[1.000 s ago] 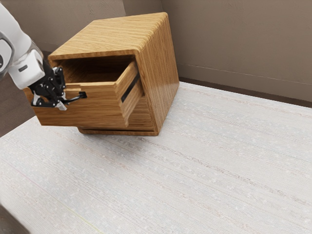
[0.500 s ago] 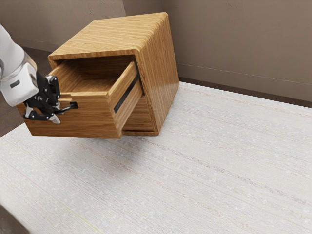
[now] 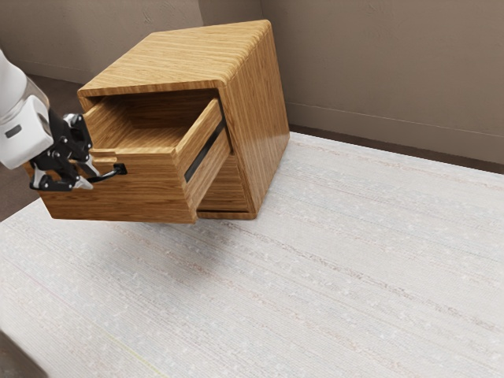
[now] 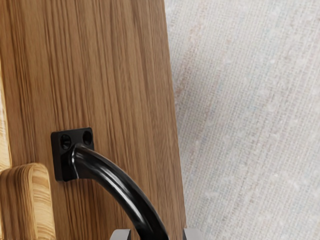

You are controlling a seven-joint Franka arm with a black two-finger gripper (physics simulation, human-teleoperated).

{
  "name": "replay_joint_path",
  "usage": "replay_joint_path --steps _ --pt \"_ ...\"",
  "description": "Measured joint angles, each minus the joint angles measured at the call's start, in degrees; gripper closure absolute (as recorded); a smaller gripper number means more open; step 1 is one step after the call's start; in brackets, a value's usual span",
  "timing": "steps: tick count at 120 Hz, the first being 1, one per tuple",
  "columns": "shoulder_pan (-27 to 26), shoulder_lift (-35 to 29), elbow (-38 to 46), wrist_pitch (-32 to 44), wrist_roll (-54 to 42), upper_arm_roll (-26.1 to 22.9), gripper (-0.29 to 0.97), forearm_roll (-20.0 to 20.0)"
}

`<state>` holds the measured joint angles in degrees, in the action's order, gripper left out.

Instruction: Pull the drawer handle with one arm to open the drawer

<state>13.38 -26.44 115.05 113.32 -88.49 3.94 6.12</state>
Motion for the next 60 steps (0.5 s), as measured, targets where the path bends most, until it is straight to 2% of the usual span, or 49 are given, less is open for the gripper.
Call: replay_joint_path --steps 20,26,34,42,49,60 --pt "0.1 -2.0 -0.5 -0.4 0.3 0.0 0.51 0.0" --pt "0.1 -2.0 -3.9 -2.0 0.5 -0.1 0.49 0.0" --pt "-1.6 5.3 -18.5 -9.2 1.5 1.9 0.47 -0.1" --pt "-10.8 15.9 -33.8 -18.9 4.0 10.7 0.34 -0.2" --pt "-12.9 19.3 -38.5 -25.2 7.2 14.0 0.26 -1.5" --pt "-14.1 20.7 -40.4 -32.0 11.5 15.3 0.16 -3.8"
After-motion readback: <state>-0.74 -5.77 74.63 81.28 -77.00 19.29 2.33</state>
